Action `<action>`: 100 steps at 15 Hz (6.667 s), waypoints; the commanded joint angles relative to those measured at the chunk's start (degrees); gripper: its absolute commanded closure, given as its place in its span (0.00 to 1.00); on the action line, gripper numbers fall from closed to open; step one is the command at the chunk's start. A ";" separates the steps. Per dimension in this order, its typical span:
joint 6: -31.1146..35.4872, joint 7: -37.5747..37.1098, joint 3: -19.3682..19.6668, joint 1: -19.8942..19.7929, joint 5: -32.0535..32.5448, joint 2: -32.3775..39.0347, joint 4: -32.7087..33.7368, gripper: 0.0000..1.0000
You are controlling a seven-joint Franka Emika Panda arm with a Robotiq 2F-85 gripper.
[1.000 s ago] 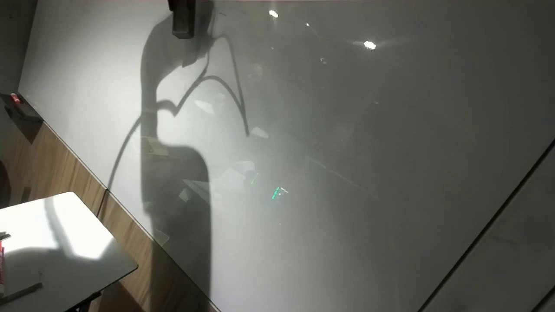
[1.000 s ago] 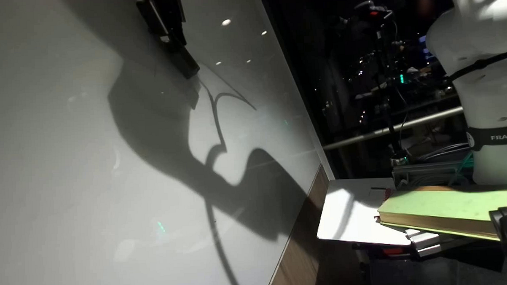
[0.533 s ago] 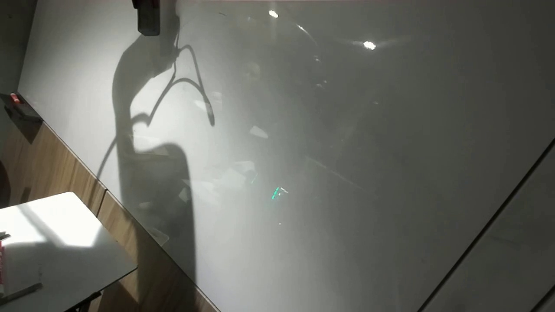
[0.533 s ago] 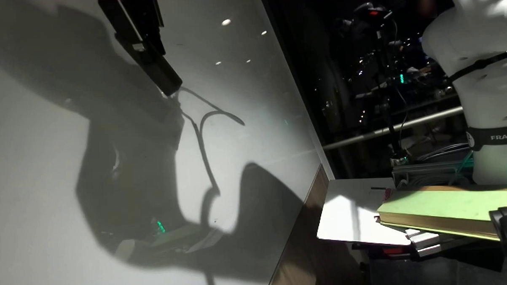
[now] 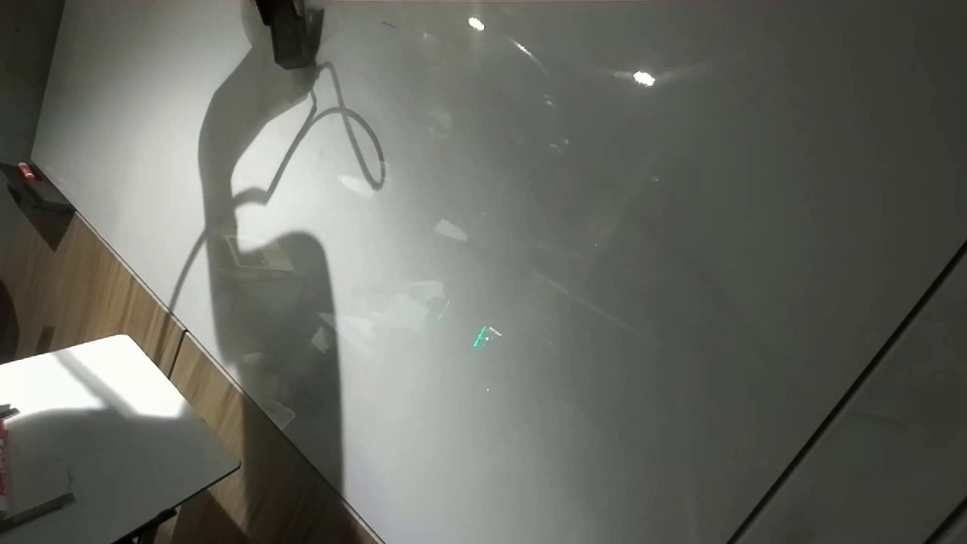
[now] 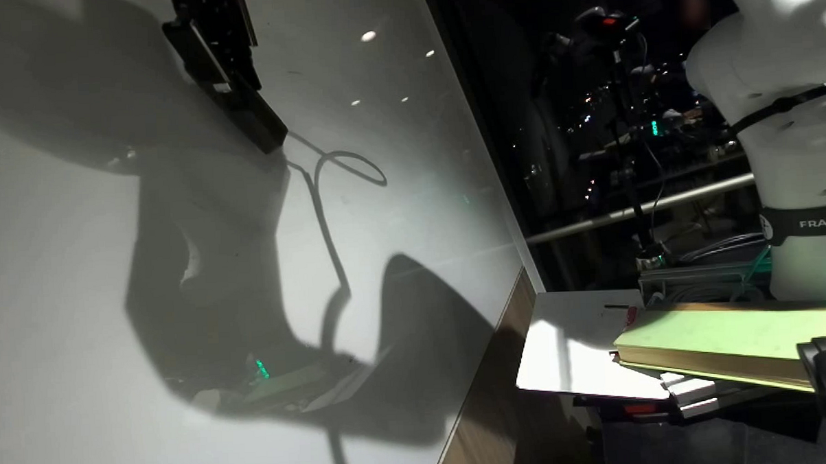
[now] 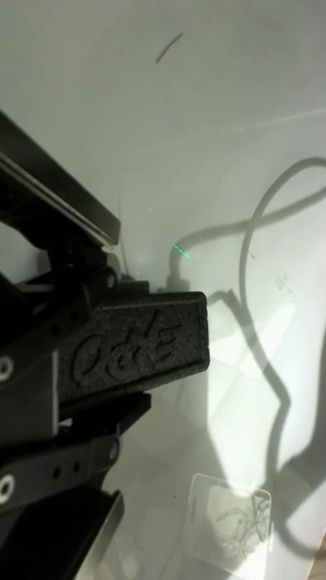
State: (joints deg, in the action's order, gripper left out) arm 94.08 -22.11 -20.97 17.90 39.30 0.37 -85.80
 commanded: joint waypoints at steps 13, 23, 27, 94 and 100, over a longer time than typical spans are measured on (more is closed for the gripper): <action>-5.98 -2.60 0.33 2.54 3.56 3.25 6.66 0.71; -6.01 -3.96 0.94 2.82 5.95 5.17 7.24 0.71; -6.41 -4.19 1.09 2.91 6.39 5.45 7.43 0.71; -4.26 2.98 8.01 -6.08 -2.57 -1.81 5.13 0.71; -6.12 3.05 4.05 -2.95 -1.46 0.95 15.49 0.71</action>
State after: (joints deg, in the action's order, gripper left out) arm 89.45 -20.37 -15.71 13.86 37.01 -2.13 -76.29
